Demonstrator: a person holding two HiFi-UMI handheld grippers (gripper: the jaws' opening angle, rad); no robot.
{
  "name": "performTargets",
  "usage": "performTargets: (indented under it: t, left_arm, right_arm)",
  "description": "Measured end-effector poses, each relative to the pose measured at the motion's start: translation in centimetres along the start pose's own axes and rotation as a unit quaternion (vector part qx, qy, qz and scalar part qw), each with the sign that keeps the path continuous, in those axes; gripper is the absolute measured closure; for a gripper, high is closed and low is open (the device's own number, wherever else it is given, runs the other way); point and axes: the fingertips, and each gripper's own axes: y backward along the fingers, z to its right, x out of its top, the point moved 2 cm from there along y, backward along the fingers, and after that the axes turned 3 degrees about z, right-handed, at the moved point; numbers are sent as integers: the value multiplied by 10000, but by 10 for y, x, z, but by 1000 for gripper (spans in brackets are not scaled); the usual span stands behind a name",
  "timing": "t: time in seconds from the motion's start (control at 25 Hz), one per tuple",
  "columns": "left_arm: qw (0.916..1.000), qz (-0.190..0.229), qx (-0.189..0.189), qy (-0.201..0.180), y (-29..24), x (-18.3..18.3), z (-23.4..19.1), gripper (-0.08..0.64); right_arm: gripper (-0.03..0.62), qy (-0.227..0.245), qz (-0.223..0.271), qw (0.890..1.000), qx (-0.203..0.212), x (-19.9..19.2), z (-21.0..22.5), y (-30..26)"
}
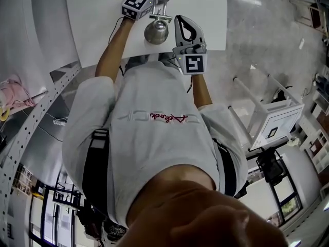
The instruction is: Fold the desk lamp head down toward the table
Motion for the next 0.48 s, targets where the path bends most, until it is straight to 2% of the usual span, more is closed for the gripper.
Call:
performTargets:
  t: [0.12,0.2,0.48]
  left_arm:
    - [9999,22,-4,-133,-3,3,1,381]
    - [9997,22,22,-225,-2,3,0,416]
    - [9994,35,-35,-339,-2,3,1,422]
  right_arm:
    - [568,40,71,10000,49,5,-1,-1]
    - [568,63,95,9999,75,6,0,-2]
    - [568,237,89,9995,208,8,3,-5]
